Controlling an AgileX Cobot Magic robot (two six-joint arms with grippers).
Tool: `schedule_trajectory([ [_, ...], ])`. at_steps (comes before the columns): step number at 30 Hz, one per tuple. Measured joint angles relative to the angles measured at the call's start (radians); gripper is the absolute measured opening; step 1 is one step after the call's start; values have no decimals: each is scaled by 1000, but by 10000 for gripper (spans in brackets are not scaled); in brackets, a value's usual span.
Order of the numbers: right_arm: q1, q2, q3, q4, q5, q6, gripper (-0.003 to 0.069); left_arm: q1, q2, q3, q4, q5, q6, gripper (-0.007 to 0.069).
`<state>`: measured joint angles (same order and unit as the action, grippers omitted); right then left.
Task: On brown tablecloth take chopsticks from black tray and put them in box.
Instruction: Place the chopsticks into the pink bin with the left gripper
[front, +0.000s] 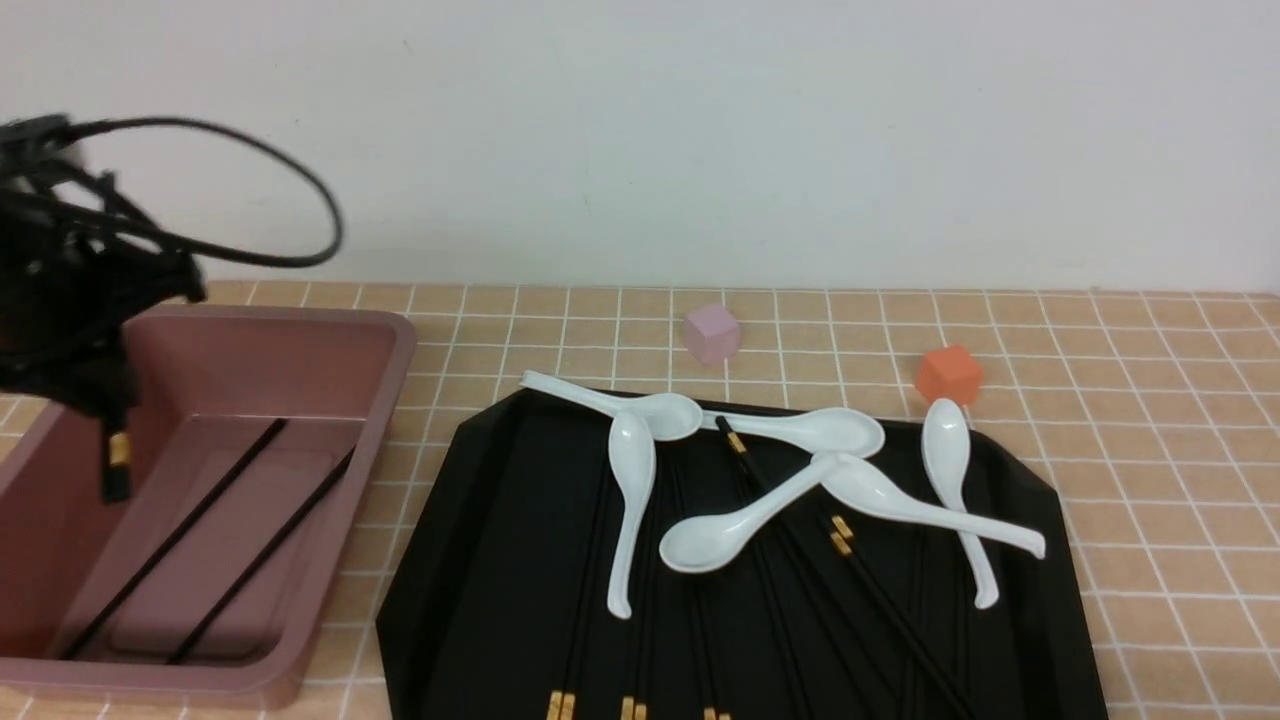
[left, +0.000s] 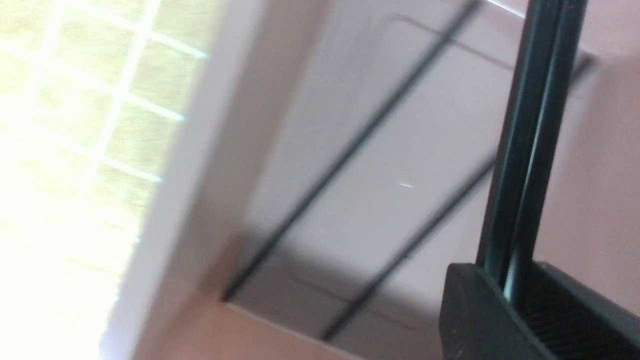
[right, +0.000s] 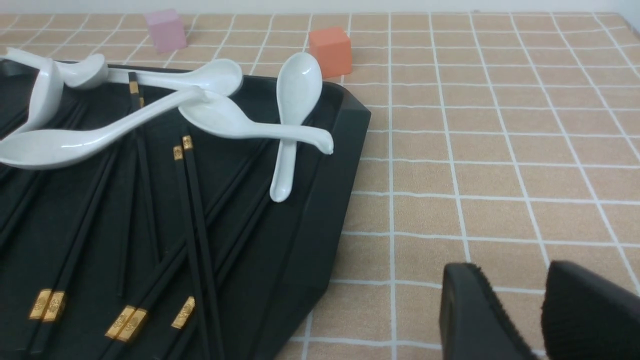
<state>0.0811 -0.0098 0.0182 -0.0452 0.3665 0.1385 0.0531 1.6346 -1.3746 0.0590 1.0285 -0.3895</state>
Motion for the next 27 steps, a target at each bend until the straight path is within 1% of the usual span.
schedule_trajectory([
  [7,0,0,0,0,0,0,240,9,133,0,-18,-34,68,103],
  [15,0,0,0,0,0,0,240,9,202,0,-39,-57,84,112],
  [17,0,0,0,0,0,0,240,9,204,0,-41,-57,84,128],
  [20,0,0,0,0,0,0,240,9,204,0,-53,-35,86,203],
  [21,0,0,0,0,0,0,240,9,204,0,-59,-35,86,208],
  [22,0,0,0,0,0,0,240,9,204,0,-59,-12,86,248],
  [23,0,0,0,0,0,0,240,9,204,0,-59,0,86,268],
  [25,0,0,0,0,0,0,240,9,200,0,-59,20,86,292],
  [27,0,0,0,0,0,0,240,9,193,0,-59,33,86,295],
])
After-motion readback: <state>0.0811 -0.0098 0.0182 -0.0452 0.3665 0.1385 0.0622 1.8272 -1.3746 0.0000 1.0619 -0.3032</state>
